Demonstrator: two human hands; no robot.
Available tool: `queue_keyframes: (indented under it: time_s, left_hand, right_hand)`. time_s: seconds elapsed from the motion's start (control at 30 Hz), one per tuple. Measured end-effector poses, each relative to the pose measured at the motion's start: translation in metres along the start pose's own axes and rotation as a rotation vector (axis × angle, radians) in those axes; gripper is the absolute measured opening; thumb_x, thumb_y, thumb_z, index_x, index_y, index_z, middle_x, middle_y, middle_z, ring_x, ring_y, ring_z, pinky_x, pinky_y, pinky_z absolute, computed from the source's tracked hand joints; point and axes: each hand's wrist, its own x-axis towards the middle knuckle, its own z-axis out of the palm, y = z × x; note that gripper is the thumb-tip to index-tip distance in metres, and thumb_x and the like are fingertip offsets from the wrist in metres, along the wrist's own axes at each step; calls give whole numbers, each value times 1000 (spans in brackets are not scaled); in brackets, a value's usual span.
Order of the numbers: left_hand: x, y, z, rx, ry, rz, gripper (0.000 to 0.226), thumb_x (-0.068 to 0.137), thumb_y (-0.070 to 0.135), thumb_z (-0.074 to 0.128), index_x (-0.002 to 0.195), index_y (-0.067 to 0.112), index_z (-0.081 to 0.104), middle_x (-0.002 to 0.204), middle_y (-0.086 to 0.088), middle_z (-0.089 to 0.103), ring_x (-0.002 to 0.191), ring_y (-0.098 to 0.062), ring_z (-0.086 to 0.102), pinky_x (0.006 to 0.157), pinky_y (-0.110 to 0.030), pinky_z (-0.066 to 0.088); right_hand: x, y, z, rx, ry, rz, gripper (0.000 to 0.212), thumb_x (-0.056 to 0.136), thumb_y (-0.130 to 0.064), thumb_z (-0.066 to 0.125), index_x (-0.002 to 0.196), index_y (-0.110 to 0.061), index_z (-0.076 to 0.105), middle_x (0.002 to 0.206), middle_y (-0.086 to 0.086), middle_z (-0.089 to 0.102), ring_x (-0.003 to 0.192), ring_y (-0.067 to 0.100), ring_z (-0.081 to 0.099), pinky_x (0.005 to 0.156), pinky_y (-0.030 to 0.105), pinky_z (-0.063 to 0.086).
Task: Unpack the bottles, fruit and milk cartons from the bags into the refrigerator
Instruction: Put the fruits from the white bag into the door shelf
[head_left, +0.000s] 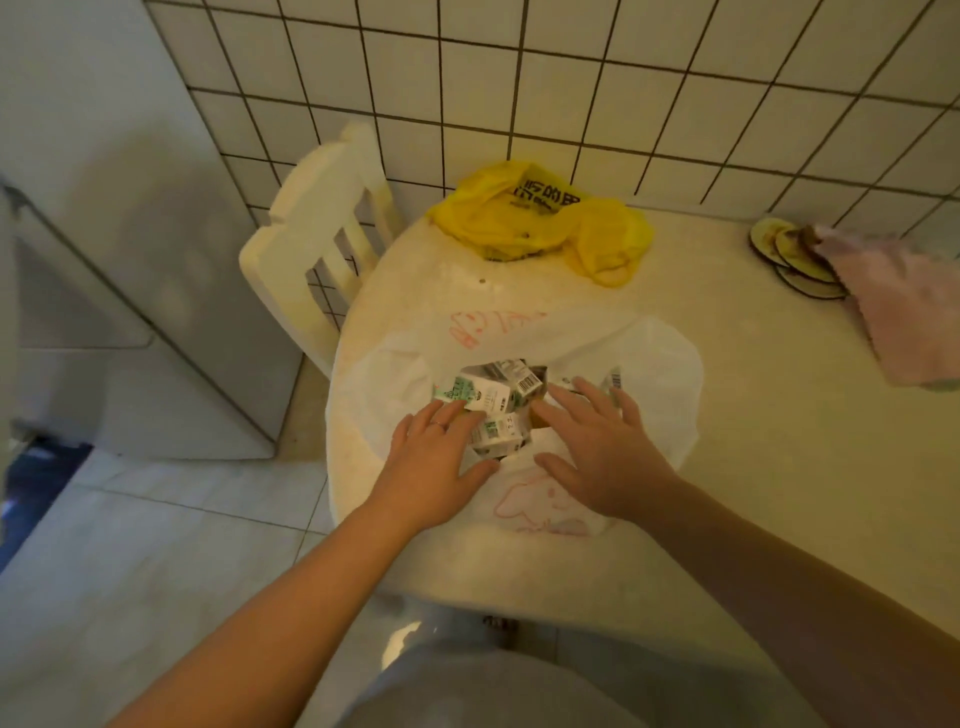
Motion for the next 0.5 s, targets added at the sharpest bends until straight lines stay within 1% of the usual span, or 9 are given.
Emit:
queue_keyframes:
  time_s: [0.07,0.13,0.17,0.23,0.3,0.37,0.43,0.5]
  left_hand:
    - [21,-5,-5,-4,22,-9,53,97,57,46,144,32,45,154,4,40,142,-24,33,114,-43,27]
    - [42,-11,-12,-18,31,-38,45,98,49,50,139,31,51,148,4,46,136,-25,40,109,-43,33]
    - [52,-14,-16,-9,43,-47,44,98,46,52,139,31,52,148,3,46,137,-26,38,108,-43,33]
    - [70,-19,-22,27,74,-54,48,96,42,56,143,35,47,149,-2,43,141,-29,31,110,-46,29]
    - [85,-23,-26,68,104,-62,56,93,42,59,146,39,40,153,-6,37,146,-30,22,113,-50,24]
    - [99,-27,-29,98,122,-87,61,92,45,59,148,41,35,156,-7,32,149,-31,15,116,-50,18]
    - [114,-32,-31,138,116,-98,63,93,50,57,149,41,31,158,-9,28,150,-33,11,117,-52,15]
    - [129,-38,-31,167,86,-111,66,94,55,54,152,42,26,159,-9,27,151,-36,9,118,-54,15]
  right_hand:
    - [12,7,2,-18,8,-30,62,93,-56,35,149,-28,38,159,-1,33,149,27,23,119,58,14]
    - [26,15,5,-45,0,-53,59,96,-54,36,149,-28,38,158,0,34,148,29,25,118,59,17]
    - [32,18,6,-66,5,-60,59,95,-53,36,148,-27,40,157,2,36,147,30,28,117,60,19]
    - [44,25,9,-118,26,-56,60,92,-53,38,145,-25,45,154,6,40,144,34,32,113,60,26]
    - [55,33,12,-148,44,-52,62,91,-52,46,146,-25,43,157,8,35,145,36,29,113,60,27]
    - [67,42,15,-166,44,-49,68,92,-51,50,153,-27,31,163,8,23,149,35,19,116,60,21]
    - [81,51,15,-184,24,-61,72,94,-51,48,156,-29,20,166,6,12,151,35,10,118,59,15]
    - [96,60,16,-207,10,-51,70,96,-52,43,157,-28,17,166,6,8,151,34,8,118,59,11]
